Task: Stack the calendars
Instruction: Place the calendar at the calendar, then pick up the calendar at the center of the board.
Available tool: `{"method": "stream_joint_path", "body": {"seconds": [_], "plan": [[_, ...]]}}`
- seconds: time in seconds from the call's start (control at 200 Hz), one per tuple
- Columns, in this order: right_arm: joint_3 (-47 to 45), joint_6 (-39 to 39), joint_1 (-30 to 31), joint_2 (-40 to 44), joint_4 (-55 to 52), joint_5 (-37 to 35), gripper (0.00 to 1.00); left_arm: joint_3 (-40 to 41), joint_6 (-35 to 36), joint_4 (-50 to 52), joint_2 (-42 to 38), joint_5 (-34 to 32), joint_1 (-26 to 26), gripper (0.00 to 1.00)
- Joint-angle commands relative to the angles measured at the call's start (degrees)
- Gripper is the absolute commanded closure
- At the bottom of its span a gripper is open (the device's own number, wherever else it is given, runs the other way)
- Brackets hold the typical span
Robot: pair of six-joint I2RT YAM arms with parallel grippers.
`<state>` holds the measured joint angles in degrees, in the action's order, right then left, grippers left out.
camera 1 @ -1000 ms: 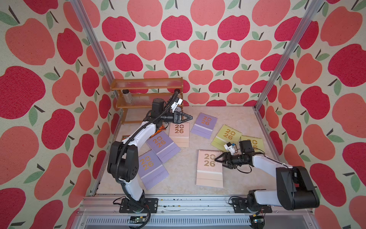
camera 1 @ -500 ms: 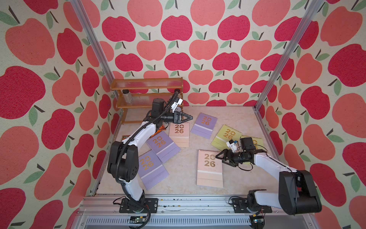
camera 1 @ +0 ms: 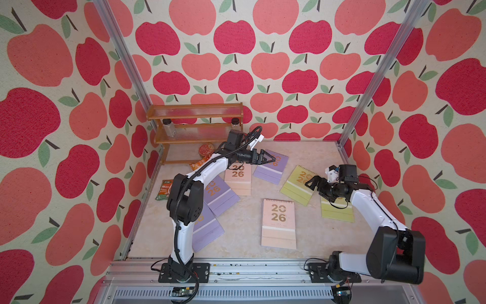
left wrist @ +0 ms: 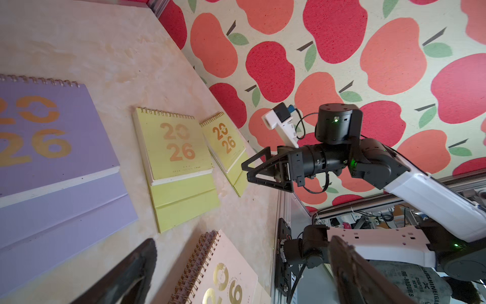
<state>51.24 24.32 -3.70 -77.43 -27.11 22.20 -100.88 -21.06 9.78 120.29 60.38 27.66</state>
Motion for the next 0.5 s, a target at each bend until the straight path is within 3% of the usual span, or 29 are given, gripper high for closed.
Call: {"method": "stream_joint_path", "body": {"seconds": [0.0,0.275,0.495], "plan": [[2.95,0.72,-2.95,-3.31,-1.05,-3.0,0.03,-7.07,0.35,4.23,6.71,-3.85,1.39,0.0],[6.04,1.0,-4.47,-11.58,2.59,-3.59,0.04,-21.27,-4.05,6.3,19.95,-8.7,5.46,0.0],[7.47,2.34,-4.64,-19.31,6.48,0.18,0.04,-25.52,-5.03,8.17,24.88,-9.92,7.11,0.01]]}}
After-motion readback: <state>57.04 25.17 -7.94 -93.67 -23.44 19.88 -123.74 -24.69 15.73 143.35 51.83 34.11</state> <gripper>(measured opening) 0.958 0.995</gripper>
